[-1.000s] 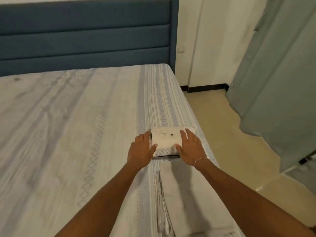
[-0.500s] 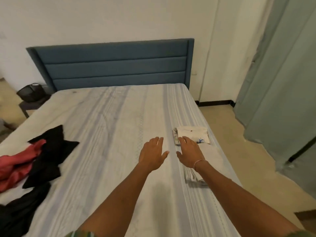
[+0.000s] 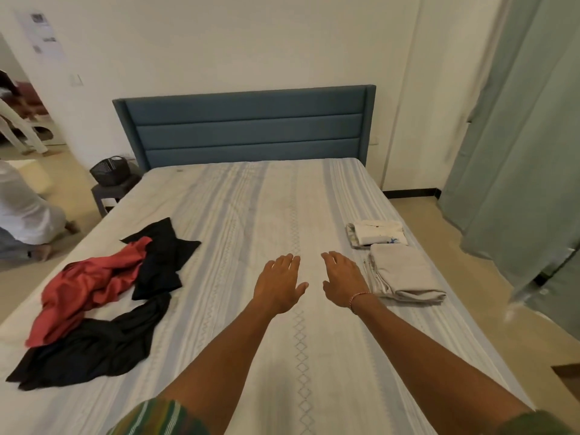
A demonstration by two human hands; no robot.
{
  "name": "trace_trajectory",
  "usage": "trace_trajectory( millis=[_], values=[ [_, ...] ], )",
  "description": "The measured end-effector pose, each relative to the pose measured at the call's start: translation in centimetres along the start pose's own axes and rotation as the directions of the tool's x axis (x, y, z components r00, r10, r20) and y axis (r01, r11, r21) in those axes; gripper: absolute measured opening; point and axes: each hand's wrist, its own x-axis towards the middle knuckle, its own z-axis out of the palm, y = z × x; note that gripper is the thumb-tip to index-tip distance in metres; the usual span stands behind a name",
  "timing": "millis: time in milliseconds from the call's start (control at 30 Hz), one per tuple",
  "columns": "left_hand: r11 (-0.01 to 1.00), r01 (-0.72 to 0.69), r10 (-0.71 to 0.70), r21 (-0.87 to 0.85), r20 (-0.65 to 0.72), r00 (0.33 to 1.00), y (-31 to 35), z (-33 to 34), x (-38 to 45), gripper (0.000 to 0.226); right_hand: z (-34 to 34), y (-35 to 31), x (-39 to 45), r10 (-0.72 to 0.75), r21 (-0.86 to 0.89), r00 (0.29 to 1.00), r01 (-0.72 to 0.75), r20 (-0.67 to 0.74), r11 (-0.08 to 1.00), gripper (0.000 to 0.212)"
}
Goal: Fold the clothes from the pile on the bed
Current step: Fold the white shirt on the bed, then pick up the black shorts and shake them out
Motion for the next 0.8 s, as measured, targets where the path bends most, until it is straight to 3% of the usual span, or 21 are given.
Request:
trace_trajectory(
  millis=[333, 800],
  values=[
    [0.994, 0.105, -0.105, 0.017, 0.044, 0.993, -5.6, -1.1, -11.2, 0.072, 2.8, -10.9, -4.2, -0.125, 0.045, 0.991, 0.123, 0.036, 0.991, 0.072],
    [0.965, 0.261, -0.259, 0.001, 0.134, 0.957, -20.7, 2.3, -22.0, 0.066, 9.6, -26.3, -3.7, -0.339, 0.134, 0.907, 0.314, 0.251, 0.940, 0.063]
  ],
)
